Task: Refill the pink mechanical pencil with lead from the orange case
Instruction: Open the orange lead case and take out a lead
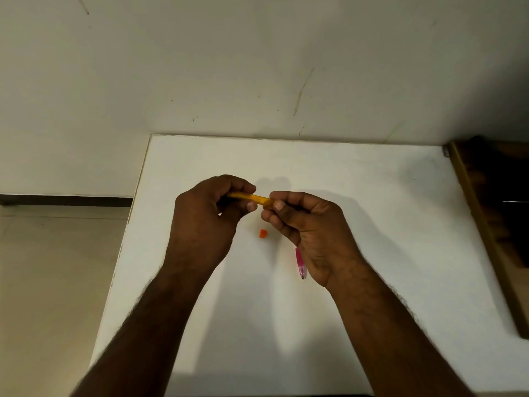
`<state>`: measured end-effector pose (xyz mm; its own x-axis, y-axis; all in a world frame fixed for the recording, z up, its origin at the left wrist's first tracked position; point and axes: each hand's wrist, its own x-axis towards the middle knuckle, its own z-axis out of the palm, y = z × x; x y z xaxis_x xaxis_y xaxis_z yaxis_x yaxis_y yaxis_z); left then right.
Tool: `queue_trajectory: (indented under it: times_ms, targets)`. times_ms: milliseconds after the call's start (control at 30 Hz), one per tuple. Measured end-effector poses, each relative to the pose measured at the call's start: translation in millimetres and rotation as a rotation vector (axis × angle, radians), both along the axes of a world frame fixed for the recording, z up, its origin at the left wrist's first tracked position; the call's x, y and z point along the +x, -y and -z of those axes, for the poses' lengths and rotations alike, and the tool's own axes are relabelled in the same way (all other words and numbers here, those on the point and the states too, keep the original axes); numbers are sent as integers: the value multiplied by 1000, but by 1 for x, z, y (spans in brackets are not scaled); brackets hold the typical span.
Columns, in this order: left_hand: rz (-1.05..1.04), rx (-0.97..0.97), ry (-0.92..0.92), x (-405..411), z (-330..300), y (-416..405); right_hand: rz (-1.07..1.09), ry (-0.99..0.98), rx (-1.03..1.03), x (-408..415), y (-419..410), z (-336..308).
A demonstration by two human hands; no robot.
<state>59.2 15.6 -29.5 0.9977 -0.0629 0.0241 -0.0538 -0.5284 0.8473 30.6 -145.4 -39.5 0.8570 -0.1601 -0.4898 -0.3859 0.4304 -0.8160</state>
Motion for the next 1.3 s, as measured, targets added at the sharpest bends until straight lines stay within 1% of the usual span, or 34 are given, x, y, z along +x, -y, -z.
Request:
queue_trajectory:
  times_ms: [200,433,567,833,1000,1167,1300]
  targets:
    - [-21,-11,-30,0,0,-1,6,20,-8,1,0,-1]
    - [-22,-7,-10,0,-2,-1,23,2,121,2,3,-2]
    - [-27,-10,-6,0,-2,-1,18,0,119,2,4,-2]
    - [21,85,97,-3,-5,1,-1,27,120,1,4,2]
    - [51,124,161,-3,-5,2,-25,36,158,2,4,3]
    - [6,55,73,-2,-1,2,-23,21,146,1,5,3]
    - [-18,-2,-33,0,5,4,-15,42,16,2,6,0]
